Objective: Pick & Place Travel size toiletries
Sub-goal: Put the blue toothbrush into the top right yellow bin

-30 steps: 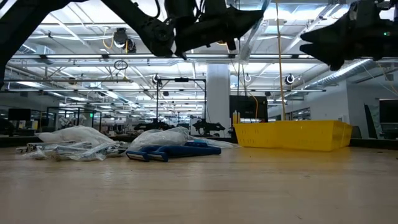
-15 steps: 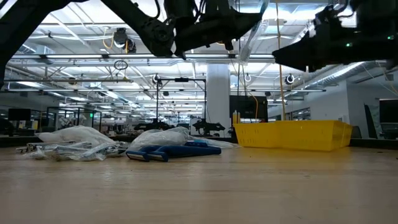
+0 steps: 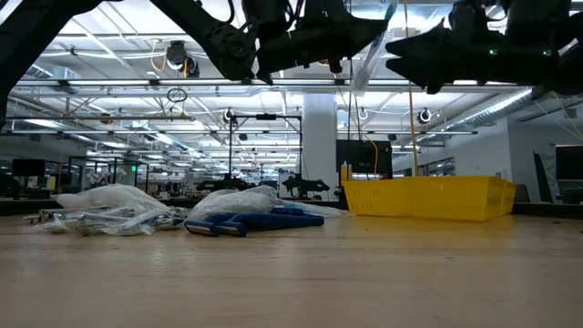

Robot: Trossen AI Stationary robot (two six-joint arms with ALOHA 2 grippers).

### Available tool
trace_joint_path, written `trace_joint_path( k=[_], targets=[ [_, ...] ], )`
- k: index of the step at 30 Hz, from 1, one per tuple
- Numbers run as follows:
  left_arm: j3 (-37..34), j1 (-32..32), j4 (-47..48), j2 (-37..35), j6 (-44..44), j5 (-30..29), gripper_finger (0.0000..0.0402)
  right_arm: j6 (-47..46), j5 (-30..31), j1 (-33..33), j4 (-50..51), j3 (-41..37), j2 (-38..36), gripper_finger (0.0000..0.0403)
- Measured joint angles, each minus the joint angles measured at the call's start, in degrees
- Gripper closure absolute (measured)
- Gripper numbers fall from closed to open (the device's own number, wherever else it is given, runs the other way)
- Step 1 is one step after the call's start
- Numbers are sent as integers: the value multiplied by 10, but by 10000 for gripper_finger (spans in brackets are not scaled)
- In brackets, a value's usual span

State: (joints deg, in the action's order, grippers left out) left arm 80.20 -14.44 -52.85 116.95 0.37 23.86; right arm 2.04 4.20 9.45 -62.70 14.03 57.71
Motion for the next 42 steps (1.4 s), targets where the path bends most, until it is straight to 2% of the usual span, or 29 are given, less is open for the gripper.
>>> trace_joint_path(
  k=[6, 9, 12, 16, 20, 23, 24, 27, 30, 34, 42],
  targets=[
    [0, 4, 4, 0, -1, 1, 395, -9, 1, -5, 5, 42, 57, 131],
    [0, 4, 9, 0, -1, 0, 385, -9, 3, -5, 3, 54, 78, 135],
    [0, 4, 9, 0, 1, 0, 373, -10, 3, -5, 1, 58, 86, 155],
    [0, 4, 21, 0, -1, 0, 383, -10, 4, -5, -10, 58, 85, 216],
    [0, 5, 23, -1, 2, 2, 395, -9, 6, -5, -23, 58, 85, 304],
    [0, 8, 25, -1, 6, 6, 383, 3, 10, -5, -17, 58, 85, 374],
    [0, 9, 26, -1, 6, 9, 375, 6, 10, -5, -13, 58, 85, 386],
    [0, 14, 28, -1, -1, 1, 353, 15, 31, -5, -3, 59, 85, 385],
    [0, 18, 43, -1, 4, -57, 333, 17, 68, -4, 33, 59, 84, 389],
    [-1, 20, 145, -31, -14, -133, 300, 19, 131, -4, 107, 59, 81, 392],
    [1, 18, 303, -135, -102, -242, 217, 13, 290, -4, 327, 57, -15, 392]
  ],
)
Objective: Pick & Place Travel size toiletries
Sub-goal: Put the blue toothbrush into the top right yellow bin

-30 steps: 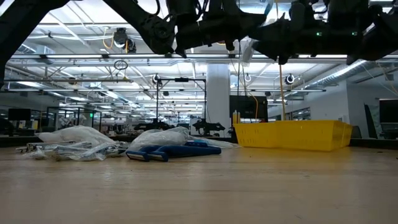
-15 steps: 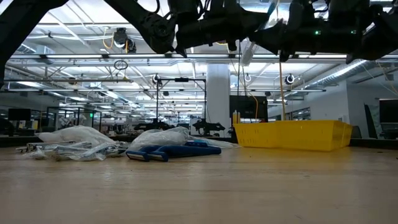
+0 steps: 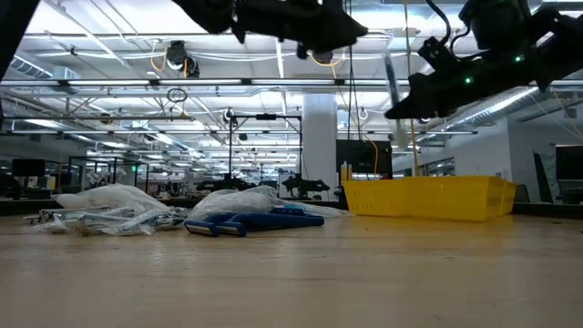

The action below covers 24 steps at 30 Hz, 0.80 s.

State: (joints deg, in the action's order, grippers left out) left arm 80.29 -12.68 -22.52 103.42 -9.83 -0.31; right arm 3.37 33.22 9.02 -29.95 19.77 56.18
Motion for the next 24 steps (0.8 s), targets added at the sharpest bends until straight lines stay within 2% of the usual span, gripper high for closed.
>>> trace_joint_path(
  k=[4, 8, 11, 16, 19, 24],
  targets=[
    [0, -3, 68, -34, -15, -53, 194, -47, 83, 0, 144, 1, -78, 392],
    [0, -14, 131, -46, -7, -117, 188, -158, 141, 0, 310, 1, -158, 392],
    [0, -26, 181, -42, 27, -151, 188, -260, 150, 0, 434, 1, -201, 392],
    [0, -45, 206, -22, 79, -156, 188, -400, 163, 0, 595, 1, -227, 391],
    [-1, -52, 211, -20, 88, -156, 188, -444, 166, 0, 628, 0, -225, 387],
    [-1, -53, 205, -18, 87, -156, 188, -444, 166, 0, 572, -11, -224, 361]
  ],
)
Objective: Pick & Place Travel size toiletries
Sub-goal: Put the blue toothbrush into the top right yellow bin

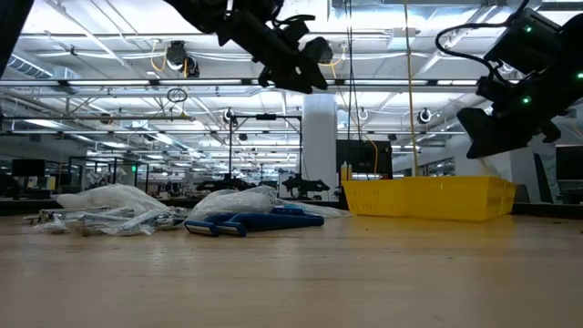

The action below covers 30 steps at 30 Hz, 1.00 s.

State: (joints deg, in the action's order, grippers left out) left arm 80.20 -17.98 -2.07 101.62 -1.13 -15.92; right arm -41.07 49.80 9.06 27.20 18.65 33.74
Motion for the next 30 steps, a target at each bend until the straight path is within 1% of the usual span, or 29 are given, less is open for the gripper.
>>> trace_joint_path(
  k=[4, 7, 14, 19, 23, 24, 25, 27, 28, 30],
  targets=[
    [0, 0, 4, 0, 0, 0, 188, 3, -1, 0, -51, -16, 0, 333],
    [0, 0, 9, 0, 0, 0, 188, 2, -3, 0, -65, -28, 0, 304],
    [0, 0, 10, 0, -1, 2, 188, 5, -3, 0, -69, -37, 0, 219],
    [0, 0, 10, 0, -1, 2, 188, 61, 15, 0, -106, -37, -5, 171],
    [0, 0, 10, 0, -1, 2, 188, 135, 36, 0, -188, -37, -8, 159],
    [0, 0, 10, 0, -1, 2, 188, 163, 26, 3, -221, -37, -8, 159],
    [0, 0, 10, 0, -1, 2, 188, 195, 0, 8, -261, -37, -7, 160],
    [0, 0, 10, 0, -1, 2, 188, 245, -93, 28, -343, -37, -5, 166],
    [0, 0, 10, 0, 0, 2, 188, 254, -144, 42, -371, -34, 0, 170],
    [0, 0, 10, 0, 4, 2, 188, 245, -218, 74, -382, -15, 16, 181]
  ],
)
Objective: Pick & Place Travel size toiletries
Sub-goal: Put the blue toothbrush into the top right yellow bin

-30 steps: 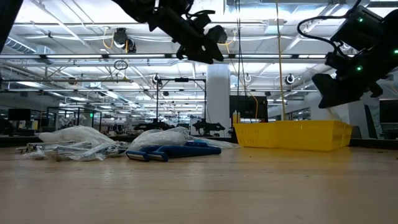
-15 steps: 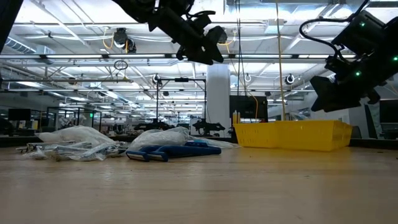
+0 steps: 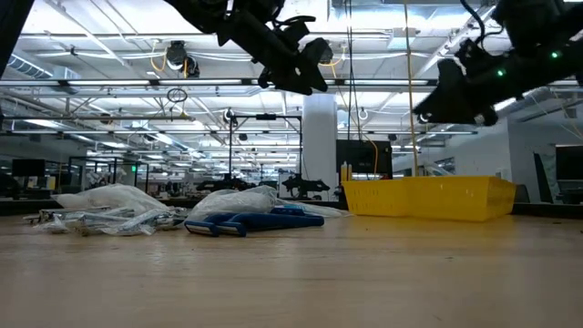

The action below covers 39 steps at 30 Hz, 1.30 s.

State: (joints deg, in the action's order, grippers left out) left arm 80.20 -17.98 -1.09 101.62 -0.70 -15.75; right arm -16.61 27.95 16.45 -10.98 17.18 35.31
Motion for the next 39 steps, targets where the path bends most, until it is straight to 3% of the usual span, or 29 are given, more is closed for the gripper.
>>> trace_joint_path(
  k=[4, 10, 17, 30, 39],
  targets=[
    [0, 0, 0, 0, 13, 0, 188, -10, -59, 76, 53, 35, 66, 206],
    [0, 0, 0, 0, 24, 0, 188, 1, -160, 183, 48, 55, 191, 234],
    [0, 1, 0, 0, 25, 0, 188, 51, -112, 248, 52, 71, 258, 252],
    [0, 1, 1, 0, 25, 0, 188, 66, 27, 266, 191, 71, 193, 281],
    [0, 1, 5, 0, 19, 0, 188, 11, 26, 266, 309, 71, 105, 298]
  ],
)
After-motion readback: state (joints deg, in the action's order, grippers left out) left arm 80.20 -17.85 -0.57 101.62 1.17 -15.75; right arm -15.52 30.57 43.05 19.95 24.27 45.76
